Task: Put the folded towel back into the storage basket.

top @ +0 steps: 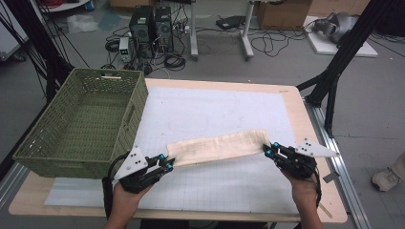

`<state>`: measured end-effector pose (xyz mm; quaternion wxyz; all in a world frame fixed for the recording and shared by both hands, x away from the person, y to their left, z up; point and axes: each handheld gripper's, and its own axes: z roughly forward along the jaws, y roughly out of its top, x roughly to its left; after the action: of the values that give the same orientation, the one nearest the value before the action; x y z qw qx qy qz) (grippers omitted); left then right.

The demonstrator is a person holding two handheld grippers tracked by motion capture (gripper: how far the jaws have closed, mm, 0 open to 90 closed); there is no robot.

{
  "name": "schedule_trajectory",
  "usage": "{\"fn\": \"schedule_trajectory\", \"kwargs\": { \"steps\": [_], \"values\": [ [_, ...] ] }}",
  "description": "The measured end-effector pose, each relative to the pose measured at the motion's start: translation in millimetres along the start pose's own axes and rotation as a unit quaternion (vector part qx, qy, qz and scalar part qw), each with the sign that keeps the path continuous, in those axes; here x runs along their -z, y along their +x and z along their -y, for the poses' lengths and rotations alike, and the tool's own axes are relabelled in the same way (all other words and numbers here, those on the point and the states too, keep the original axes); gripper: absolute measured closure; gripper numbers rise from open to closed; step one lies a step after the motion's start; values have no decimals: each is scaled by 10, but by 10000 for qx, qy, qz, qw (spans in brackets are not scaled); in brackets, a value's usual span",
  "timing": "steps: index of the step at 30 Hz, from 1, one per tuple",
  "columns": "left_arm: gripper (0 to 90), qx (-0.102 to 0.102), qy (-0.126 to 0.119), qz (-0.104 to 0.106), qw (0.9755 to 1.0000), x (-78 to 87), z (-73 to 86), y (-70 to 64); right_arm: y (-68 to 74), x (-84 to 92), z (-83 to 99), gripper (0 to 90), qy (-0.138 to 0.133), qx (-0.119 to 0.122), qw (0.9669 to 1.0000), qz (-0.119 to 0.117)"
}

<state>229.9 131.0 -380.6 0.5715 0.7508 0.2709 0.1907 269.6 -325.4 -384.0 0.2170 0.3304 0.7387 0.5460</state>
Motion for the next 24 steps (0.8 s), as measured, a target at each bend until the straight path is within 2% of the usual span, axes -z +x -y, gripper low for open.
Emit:
{"fn": "schedule_trajectory", "kwargs": {
  "steps": [5,8,13,17,24],
  "values": [
    [825,-15,-218,-47,9997,88,-87,16,-58,-114,-130,816,-8,45,10000,-57],
    [826,-40,-282,-81,9996,138,-139,23,-96,-229,-295,816,31,147,9999,-76],
    [827,-77,-377,-142,9992,194,-207,10,-135,-352,-445,816,64,276,9996,-65],
    [828,-142,-450,-158,9988,231,-252,-6,-173,-453,-559,816,17,185,9998,-94],
    [829,-188,-598,-230,9978,308,-310,-5,-194,-662,-795,816,44,287,9995,-96]
  ]
}}
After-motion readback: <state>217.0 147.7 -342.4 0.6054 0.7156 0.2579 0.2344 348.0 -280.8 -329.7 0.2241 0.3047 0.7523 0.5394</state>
